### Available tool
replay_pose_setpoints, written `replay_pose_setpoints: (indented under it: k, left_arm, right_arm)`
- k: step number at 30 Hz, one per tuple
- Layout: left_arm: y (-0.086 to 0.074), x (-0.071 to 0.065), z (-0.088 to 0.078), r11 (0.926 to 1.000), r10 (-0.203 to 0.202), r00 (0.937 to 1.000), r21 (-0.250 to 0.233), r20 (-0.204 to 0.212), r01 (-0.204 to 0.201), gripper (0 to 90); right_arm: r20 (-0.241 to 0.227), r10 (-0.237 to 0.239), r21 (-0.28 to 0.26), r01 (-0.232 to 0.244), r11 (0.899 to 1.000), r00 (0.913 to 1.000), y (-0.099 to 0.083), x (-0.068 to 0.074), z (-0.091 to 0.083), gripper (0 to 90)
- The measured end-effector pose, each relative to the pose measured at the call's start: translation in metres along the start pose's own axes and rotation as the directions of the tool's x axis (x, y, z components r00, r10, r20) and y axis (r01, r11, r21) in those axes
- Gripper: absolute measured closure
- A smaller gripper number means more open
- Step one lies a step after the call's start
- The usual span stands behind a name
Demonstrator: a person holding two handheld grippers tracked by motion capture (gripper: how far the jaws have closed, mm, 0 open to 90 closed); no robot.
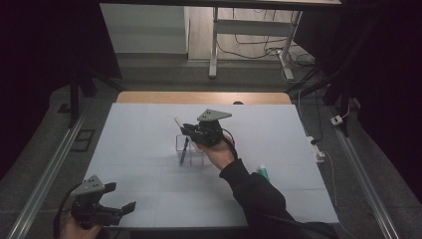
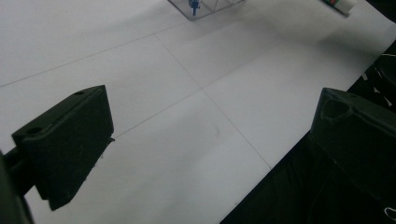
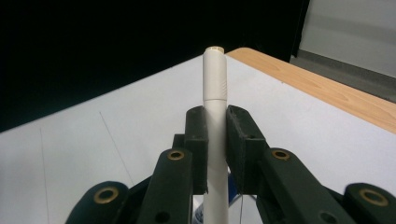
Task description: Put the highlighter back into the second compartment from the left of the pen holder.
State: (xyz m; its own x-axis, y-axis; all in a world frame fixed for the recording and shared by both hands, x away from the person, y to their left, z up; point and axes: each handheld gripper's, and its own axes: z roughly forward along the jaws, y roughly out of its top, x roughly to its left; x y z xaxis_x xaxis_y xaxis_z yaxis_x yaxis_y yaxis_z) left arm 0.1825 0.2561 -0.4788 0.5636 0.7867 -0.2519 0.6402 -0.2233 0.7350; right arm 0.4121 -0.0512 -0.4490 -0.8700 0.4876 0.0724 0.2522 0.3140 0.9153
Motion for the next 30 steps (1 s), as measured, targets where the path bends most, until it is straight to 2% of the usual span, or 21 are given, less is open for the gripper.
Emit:
replay_pose_setpoints:
  k: [4,7,15,22,30]
  left_arm:
    - [0.000,0.000,0.000,1.0000,0.001,1.0000,0.001,0.000,-0.001,0.0]
    - [0.000,0.000,0.000,1.0000,0.000,1.0000,0.001,0.000,0.000,0.0]
    - [0.000,0.000,0.000,1.0000,-0.001,1.0000,0.001,-0.001,0.001,0.0]
    - [0.000,0.000,0.000,1.0000,-0.002,1.0000,0.002,-0.002,0.002,0.0]
    - [0.000,0.000,0.000,1.0000,-0.005,1.0000,0.001,-0.001,0.005,0.0]
  right_arm:
    - [0.003,-0.010,0.022,0.010,1.000,0.9999,-0.003,0.001,0.000,77.1]
    - [-0.005,-0.011,0.027,0.011,1.000,0.9999,-0.003,0.002,-0.001,69.2]
    - [0.004,-0.035,0.033,0.035,0.999,0.9994,-0.001,0.005,-0.011,63.1]
    - [0.007,-0.014,0.047,0.013,0.999,0.9999,-0.001,0.000,-0.025,56.6]
    - [0.003,0.009,0.113,-0.009,0.994,1.0000,-0.001,0.000,-0.036,41.5]
